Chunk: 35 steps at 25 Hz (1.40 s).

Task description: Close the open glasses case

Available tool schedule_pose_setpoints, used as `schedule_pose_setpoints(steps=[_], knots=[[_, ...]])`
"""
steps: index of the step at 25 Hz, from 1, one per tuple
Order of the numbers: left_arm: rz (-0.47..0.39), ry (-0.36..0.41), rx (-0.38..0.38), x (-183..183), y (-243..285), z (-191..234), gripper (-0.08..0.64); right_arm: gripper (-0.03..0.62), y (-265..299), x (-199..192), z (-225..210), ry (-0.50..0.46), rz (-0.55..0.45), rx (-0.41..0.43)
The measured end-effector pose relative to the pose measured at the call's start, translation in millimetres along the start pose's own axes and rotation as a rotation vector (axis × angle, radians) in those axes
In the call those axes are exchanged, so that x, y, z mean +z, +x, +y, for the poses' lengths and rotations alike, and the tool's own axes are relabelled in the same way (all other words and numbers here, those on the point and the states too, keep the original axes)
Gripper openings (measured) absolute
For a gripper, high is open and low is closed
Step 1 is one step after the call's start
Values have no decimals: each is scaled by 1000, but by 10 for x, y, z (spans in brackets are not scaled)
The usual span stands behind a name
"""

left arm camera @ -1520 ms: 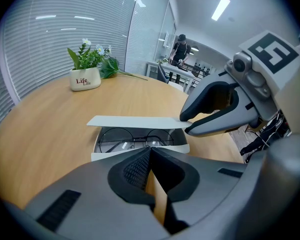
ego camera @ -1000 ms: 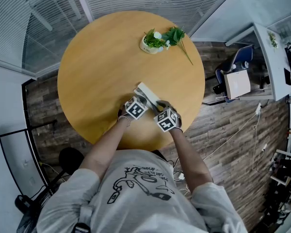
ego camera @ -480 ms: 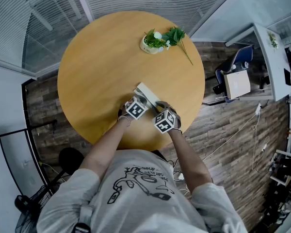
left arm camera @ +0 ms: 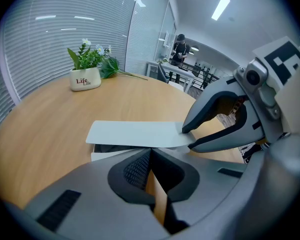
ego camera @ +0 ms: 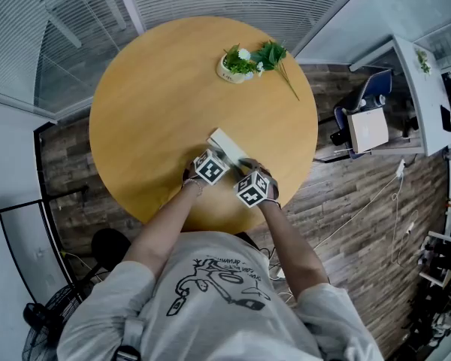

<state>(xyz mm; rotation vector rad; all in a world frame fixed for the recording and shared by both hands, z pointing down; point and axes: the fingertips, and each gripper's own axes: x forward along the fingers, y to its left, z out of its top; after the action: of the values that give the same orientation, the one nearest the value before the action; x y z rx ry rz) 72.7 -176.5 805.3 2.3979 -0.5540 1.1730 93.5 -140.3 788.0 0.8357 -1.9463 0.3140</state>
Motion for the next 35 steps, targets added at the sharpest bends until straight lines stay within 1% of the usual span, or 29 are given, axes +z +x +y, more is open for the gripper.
schedule_pose_setpoints(steps=[4,6,14,20,23,27,35], knots=[[14,-31,-4,-21,24,13,18,98,17,-4,-1,-2,3,1],[22,-34,-3,-24,23,9,18,97,14,-7,0,4,3,1],[14,-70,-2,-22,3,20,18,97,5,21,10,23,-5,7],[20,-127,-10,-84,3,1,18,97,13,-10,38,30,-1,22],[26,-133,-6,-120,14,10,18,97,26,-13,65,37,3,32],[48,-144,-26,-203,39,-23,18,87,59,-53,126,41,23,63],[48,-136,-21,-226,59,-34,18,88,68,-56,126,50,27,69]])
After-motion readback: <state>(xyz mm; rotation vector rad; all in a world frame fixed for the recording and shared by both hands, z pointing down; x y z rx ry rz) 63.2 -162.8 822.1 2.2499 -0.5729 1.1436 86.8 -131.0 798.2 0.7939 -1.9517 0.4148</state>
